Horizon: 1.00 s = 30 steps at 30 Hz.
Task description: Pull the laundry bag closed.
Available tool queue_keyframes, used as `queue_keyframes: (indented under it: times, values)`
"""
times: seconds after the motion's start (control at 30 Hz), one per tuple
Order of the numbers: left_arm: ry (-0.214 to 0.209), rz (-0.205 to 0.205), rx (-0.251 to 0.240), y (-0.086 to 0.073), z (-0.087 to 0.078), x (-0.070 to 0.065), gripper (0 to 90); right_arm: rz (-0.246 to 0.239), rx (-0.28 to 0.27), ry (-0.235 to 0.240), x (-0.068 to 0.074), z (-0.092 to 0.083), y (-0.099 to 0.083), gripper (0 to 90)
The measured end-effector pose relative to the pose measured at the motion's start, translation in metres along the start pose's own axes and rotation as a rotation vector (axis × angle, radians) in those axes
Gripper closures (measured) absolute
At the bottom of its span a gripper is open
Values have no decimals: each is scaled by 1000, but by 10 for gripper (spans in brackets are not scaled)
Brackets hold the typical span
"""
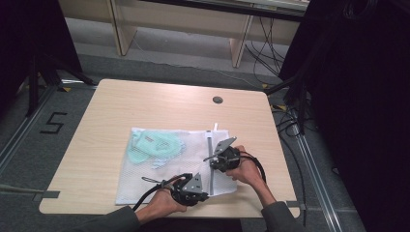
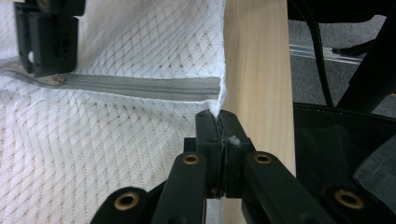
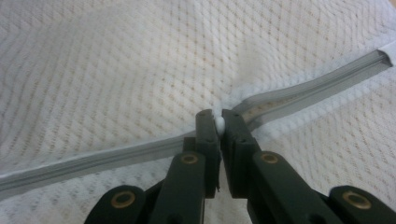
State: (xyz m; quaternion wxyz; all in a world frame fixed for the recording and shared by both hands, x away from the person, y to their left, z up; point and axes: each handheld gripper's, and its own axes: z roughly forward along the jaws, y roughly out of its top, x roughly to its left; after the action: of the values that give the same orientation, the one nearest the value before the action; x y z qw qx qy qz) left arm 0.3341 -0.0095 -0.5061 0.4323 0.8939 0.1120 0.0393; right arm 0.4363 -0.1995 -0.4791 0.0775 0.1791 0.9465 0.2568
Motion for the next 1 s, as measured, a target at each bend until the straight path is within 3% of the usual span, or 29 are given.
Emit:
queue_keyframes:
  times: [0.1,0.13,0.2,0.3,0.37,0.4,0.43,0.47,0.5,0.67,0.73,0.8,0.87,0.97,1.0]
  values:
    - [1,-8,-6,0,0,1,883,12,-5,-3,-2,1,1,865]
    - [2,-11,-10,0,0,1,884,-8,-12,-3,-4,1,2,865]
    - [-9,-13,-12,0,0,2,884,16,-11,-8,-4,1,2,865]
    - [1,-11,-7,0,0,1,884,4,-16,-17,-8,1,3,865]
    - [1,-10,-13,0,0,0,883,21,-11,-19,-9,3,3,865]
    - [0,-8,-12,0,0,1,884,-6,-11,-31,-11,3,3,865]
    - [2,-6,-11,0,-1,1,884,8,-12,-25,-11,3,3,865]
    - [-1,-6,-8,0,-1,1,884,-21,-18,-25,-14,4,4,865]
    - [-1,-10,-12,0,-1,1,884,15,-14,-28,-12,3,4,865]
    - [-1,2,-4,0,-1,1,884,-15,-30,-35,-16,3,5,865]
    - [1,-5,-8,0,-1,0,884,-13,-30,-38,-17,3,5,865]
    - [0,-2,-3,0,-1,0,884,21,-26,-43,-16,3,4,865]
    - [-5,0,-2,0,-1,-1,884,3,-27,-50,-18,4,5,865]
    - [-8,2,1,0,0,-2,884,28,-17,-47,-18,3,5,865]
    - [-8,0,1,1,0,-1,884,17,-27,-52,-19,4,6,865]
